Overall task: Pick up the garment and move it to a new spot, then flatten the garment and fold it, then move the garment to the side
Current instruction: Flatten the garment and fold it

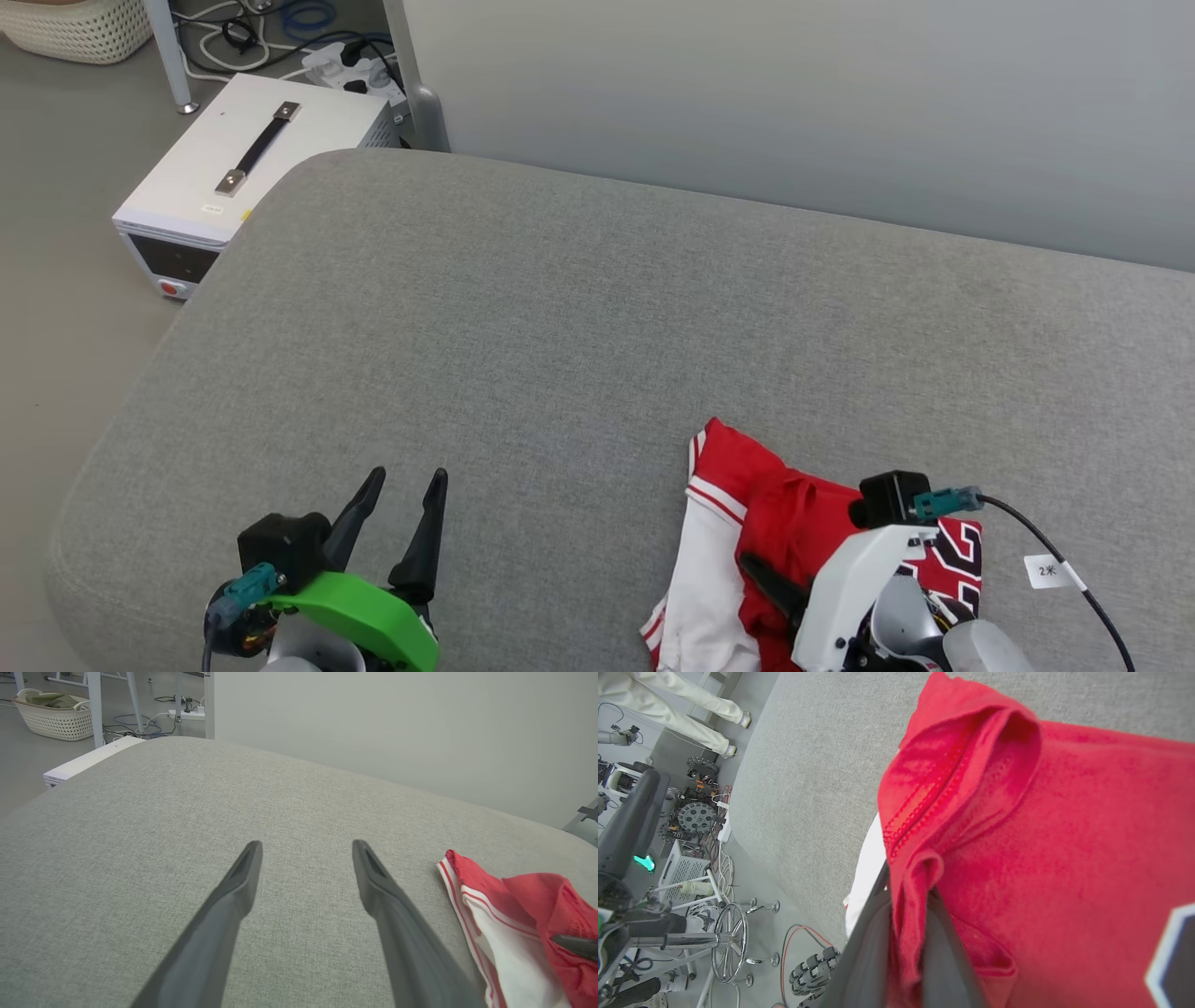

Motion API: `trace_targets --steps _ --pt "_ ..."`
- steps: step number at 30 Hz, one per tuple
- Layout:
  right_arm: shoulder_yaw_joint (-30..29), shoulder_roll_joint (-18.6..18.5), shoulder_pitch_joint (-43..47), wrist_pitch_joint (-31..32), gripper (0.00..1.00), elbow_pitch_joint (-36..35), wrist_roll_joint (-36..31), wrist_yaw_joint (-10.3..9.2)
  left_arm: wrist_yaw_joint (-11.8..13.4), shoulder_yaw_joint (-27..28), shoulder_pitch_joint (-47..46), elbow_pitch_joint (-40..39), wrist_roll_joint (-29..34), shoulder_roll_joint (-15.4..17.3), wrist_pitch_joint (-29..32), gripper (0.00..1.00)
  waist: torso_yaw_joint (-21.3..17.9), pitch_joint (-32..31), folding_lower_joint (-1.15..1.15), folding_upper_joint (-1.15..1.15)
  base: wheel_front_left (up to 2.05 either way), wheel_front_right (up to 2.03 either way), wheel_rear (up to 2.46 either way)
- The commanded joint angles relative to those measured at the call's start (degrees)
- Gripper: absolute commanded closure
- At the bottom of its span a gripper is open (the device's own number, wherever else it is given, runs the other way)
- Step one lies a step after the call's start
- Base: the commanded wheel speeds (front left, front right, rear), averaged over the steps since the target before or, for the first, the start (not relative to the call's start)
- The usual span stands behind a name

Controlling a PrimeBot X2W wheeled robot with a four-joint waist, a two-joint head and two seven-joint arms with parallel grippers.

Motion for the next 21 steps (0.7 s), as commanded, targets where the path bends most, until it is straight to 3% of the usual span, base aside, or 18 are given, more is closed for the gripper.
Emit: trace_targets --steps 1,14,18,21 --pt "0.64 0.12 -1.30 -0.79 0.00 0.62 0.42 -0.02 -0.22 0.26 -1.11 0.07 0.32 -0.36 -0.34 0.00 0.20 0.20 0.00 0.00 0.00 0.00 0.00" --pt "6.20 0.12 -3.25 -1.44 0.00 -2.10 5.29 -0.02 -0.54 1.01 -0.60 1.03 0.69 -0.62 -0.34 0.00 -0.70 -1.41 0.00 0.00 0.00 0.00 0.00" --pt "5.12 0.06 -4.72 -2.06 0.00 -3.95 1.53 -0.02 -0.53 1.08 -0.27 0.53 0.91 -0.71 -0.34 0.00 -1.86 -1.85 0.00 0.00 0.00 0.00 0.00" --pt "4.55 -2.58 -6.56 -3.83 0.00 -6.23 -2.95 -0.02 -0.62 1.34 -0.17 -0.35 1.07 -0.84 -0.34 0.00 -3.04 -2.04 0.00 0.00 0.00 0.00 0.00"
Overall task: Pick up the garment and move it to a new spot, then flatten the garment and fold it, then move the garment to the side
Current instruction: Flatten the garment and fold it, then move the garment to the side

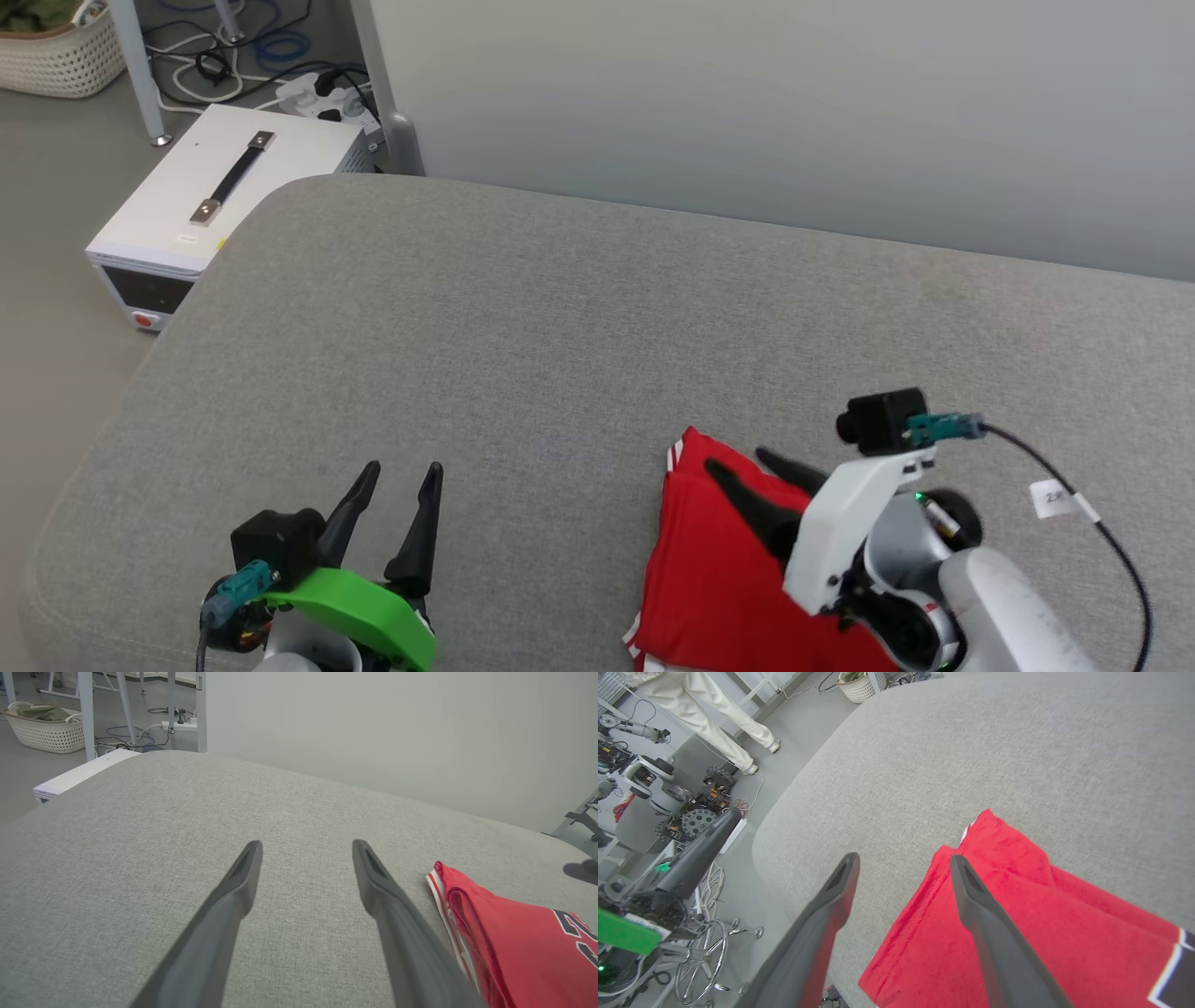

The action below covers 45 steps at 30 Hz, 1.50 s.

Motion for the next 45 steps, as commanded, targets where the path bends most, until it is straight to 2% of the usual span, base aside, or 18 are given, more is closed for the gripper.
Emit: trace_targets --steps 1,7,12,14,18,22,32,36,45 --pt "-0.16 -2.29 -1.70 -1.45 0.00 -1.07 -2.16 -0.02 -0.36 0.22 -0.16 -0.58 0.50 -0.57 -0.34 0.00 -1.19 -0.27 0.00 0.00 0.00 0.00 0.00" --pt "-0.67 -13.76 -5.24 -9.97 0.00 -4.03 -12.64 -0.02 -0.42 0.94 -0.11 -2.26 1.14 -1.29 -0.34 0.00 -3.89 -0.17 0.00 0.00 0.00 0.00 0.00" --pt "-6.12 -18.71 -4.78 -16.16 0.00 -5.69 -15.92 -0.02 -0.65 1.94 -0.12 -4.39 1.71 -2.30 -0.34 0.00 -6.06 0.20 0.00 0.00 0.00 0.00 0.00" --pt "-10.82 -20.17 -2.18 -20.87 0.00 -7.86 -17.11 -0.02 -0.98 3.07 0.14 -6.40 2.70 -3.10 -0.34 0.00 -7.71 0.57 0.00 0.00 0.00 0.00 0.00" --pt "-15.71 -18.15 3.60 -24.97 0.00 -12.20 -17.90 -0.02 -1.43 4.87 1.27 -9.44 4.66 -4.09 -0.34 0.00 -9.78 0.91 0.00 0.00 0.00 0.00 0.00" --pt "-19.75 -13.62 10.41 -28.69 0.00 -16.14 -18.96 -0.02 -1.73 6.17 3.32 -12.25 6.64 -4.96 -0.34 0.00 -10.73 1.30 0.00 0.00 0.00 0.00 0.00" --pt "-21.75 -6.32 17.95 -35.29 0.00 -15.78 -22.95 -0.02 -1.88 6.43 6.00 -14.12 8.60 -6.34 -0.34 0.00 -11.11 1.72 0.00 0.00 0.00 0.00 0.00" --pt "-21.69 -4.99 18.55 -35.97 0.00 -14.68 -23.51 -0.02 -1.89 6.16 6.21 -13.91 8.72 -6.30 -0.34 0.00 -10.94 1.51 0.00 0.00 0.00 0.00 0.00" --pt "-20.48 -5.56 17.98 -34.78 0.00 -12.22 -21.69 -0.02 -1.89 5.46 5.77 -13.70 9.11 -5.83 -0.34 0.00 -10.44 1.05 0.00 0.00 0.00 0.00 0.00"
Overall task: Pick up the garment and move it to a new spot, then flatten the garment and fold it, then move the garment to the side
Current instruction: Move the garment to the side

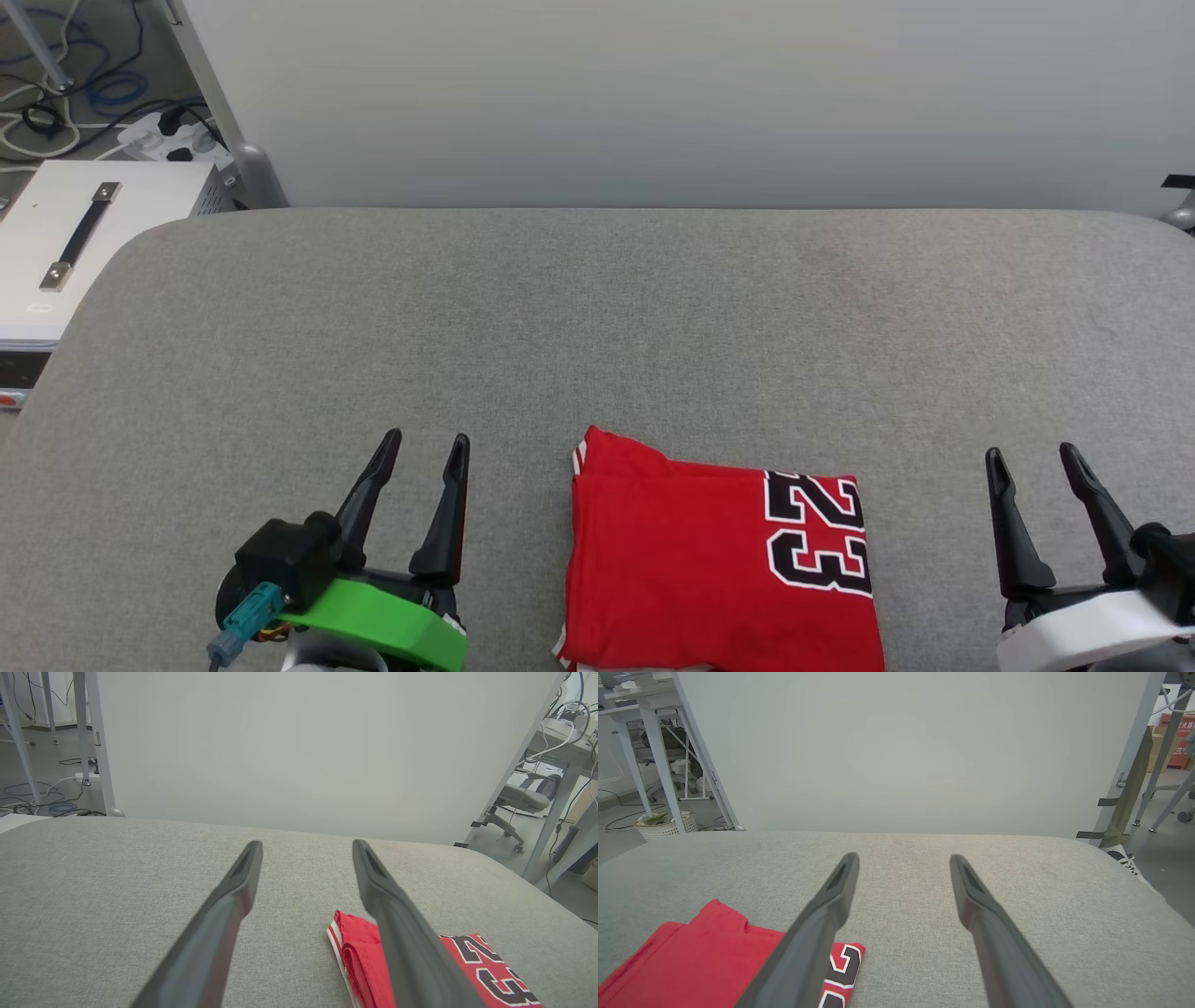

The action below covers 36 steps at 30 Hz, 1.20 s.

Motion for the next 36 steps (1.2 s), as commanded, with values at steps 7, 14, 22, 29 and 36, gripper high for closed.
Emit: trace_targets --steps 7,14,22,29,36 --pt "3.27 -3.26 -0.85 14.01 0.00 0.04 4.39 -0.03 -0.32 -0.18 -0.23 0.11 0.44 0.38 -0.34 0.00 0.79 1.47 0.00 0.00 0.00 0.00 0.00" --pt "5.99 -5.69 -3.65 42.63 0.00 -2.36 11.73 -0.03 -0.33 -1.34 -2.47 0.14 1.31 0.87 -0.34 0.00 2.13 4.81 0.00 0.00 0.00 0.00 0.00" --pt "4.31 -2.33 -7.63 60.20 0.00 -3.35 10.16 -0.03 -0.33 -2.24 -5.12 0.32 1.38 0.73 -0.34 0.00 4.83 8.67 0.00 0.00 0.00 0.00 0.00" --pt "2.31 1.91 -9.57 65.11 0.00 -0.05 9.32 -0.03 -0.33 -3.12 -6.90 0.13 1.75 0.62 -0.34 0.00 7.13 10.91 0.00 0.00 0.00 0.00 0.00" --pt "3.54 3.25 -10.32 65.73 0.00 4.32 8.89 -0.03 -0.33 -3.30 -7.97 -0.04 1.87 0.32 -0.34 0.00 8.49 12.72 0.00 0.00 0.00 0.00 0.00"
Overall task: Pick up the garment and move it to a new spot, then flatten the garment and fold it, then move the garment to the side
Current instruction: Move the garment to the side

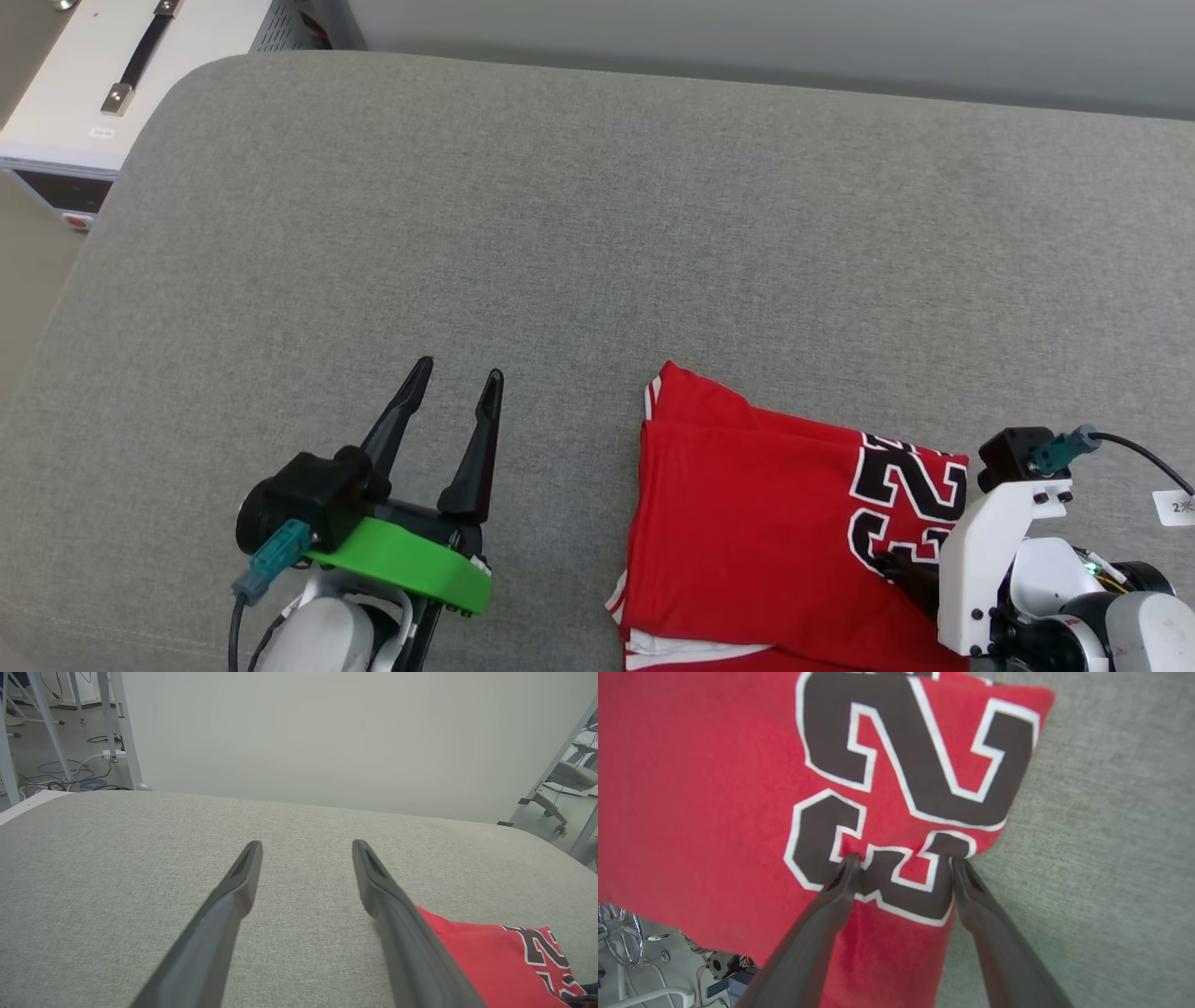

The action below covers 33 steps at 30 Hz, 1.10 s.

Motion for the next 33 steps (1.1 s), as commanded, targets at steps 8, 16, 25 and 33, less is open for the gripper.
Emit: trace_targets --steps 8,16,25,33 --pt "4.86 -1.03 -0.71 -2.55 1.00 4.14 0.57 -0.02 -0.33 0.10 -1.32 0.55 0.26 -0.17 -0.34 0.00 0.46 0.61 0.00 0.00 0.00 0.00 0.00" --pt "10.52 -10.74 -3.43 -9.75 1.00 -0.15 -1.13 -0.02 -0.33 -0.96 -0.26 1.59 -0.33 0.22 -0.34 0.00 -3.89 -2.86 0.00 0.00 0.00 0.00 0.00" --pt "18.20 -27.90 -7.16 -12.31 1.00 -6.00 -0.94 -0.02 -0.33 -5.08 -0.87 1.60 -0.77 0.52 -0.34 0.00 -11.34 -2.56 0.00 0.00 0.00 0.00 0.00" --pt "21.42 -40.65 -15.05 -17.91 1.00 -3.75 -2.03 -0.02 -0.33 -9.65 -6.66 0.30 0.19 1.38 -0.34 0.00 -18.82 5.16 0.00 0.00 0.00 0.00 0.00"
